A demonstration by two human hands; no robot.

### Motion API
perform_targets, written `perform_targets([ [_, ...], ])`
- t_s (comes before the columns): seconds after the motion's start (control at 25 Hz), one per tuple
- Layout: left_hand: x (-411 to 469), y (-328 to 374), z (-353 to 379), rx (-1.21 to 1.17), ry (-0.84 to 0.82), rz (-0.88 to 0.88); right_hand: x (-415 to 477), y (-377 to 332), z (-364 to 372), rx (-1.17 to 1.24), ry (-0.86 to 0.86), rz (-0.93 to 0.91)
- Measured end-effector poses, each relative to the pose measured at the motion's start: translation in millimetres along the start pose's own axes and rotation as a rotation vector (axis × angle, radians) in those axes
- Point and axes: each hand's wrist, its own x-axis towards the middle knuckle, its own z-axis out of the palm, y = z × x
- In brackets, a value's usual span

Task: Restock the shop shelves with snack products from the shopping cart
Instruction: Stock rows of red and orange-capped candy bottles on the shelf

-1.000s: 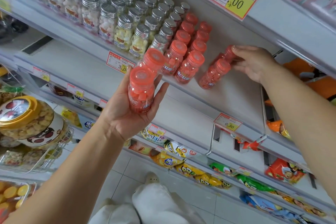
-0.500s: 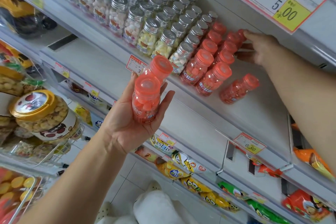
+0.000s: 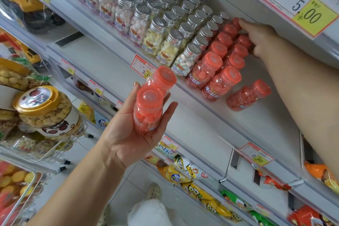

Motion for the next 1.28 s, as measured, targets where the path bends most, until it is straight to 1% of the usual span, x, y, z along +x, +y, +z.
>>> perform_targets([
  [0.2,3.4,-4.7,4.6,0.006,0.007,-0.007,-4.4,-4.1,2.2,-0.087,0.021,-0.063],
  [0.28,4.3,-5.8,6.8,0.020,0.003,-0.021,-15.3,-2.6,-4.9,-0.170,0.059,-0.092],
  [0.36,3.1,-5.9,8.4,0.022,-0.009,-0.041,-38.0,3.1,-17.6,-0.229,0.069,-0.161],
  [0.44,1.0,-4.8,10.4,0.036,-0.020,-0.058,-67.5,15.7,-38.6,-0.291,0.043,-0.222],
  [0.48,0.2,-4.0,11.0,0.049,-0.022,-0.062,-84.1,22.5,-49.7,-0.327,0.020,-0.219],
  [0.56,-0.2,-3.1,12.2,0.081,-0.022,-0.066,-114.9,35.0,-69.1,-0.364,-0.074,-0.147],
  [0.68,-0.5,-7.3,15.6,0.123,-0.027,-0.088,-145.7,48.8,-81.9,-0.260,-0.198,0.035],
  [0.76,-1.0,-12.1,17.6,0.139,-0.032,-0.108,-153.9,59.8,-77.8,-0.089,-0.262,0.129],
  [0.84,-1.2,-16.4,18.4,0.143,-0.027,-0.131,-153.8,71.2,-71.2,0.097,-0.272,0.170],
  [0.92,-0.6,-18.7,16.7,0.148,-0.021,-0.147,-147.9,78.1,-66.2,0.211,-0.210,0.153],
  [0.96,-0.5,-19.2,15.7,0.149,-0.019,-0.151,-144.1,78.4,-64.4,0.229,-0.171,0.135],
  [1.08,0.9,-20.4,12.0,0.136,-0.022,-0.158,-124.4,73.2,-62.2,0.236,-0.062,0.103],
  [1.16,2.3,-20.7,11.5,0.117,-0.027,-0.157,-107.8,65.0,-58.4,0.257,-0.015,0.106],
  [1.28,5.4,-20.1,12.6,0.105,-0.039,-0.141,-78.9,49.7,-53.0,0.223,0.053,0.094],
])
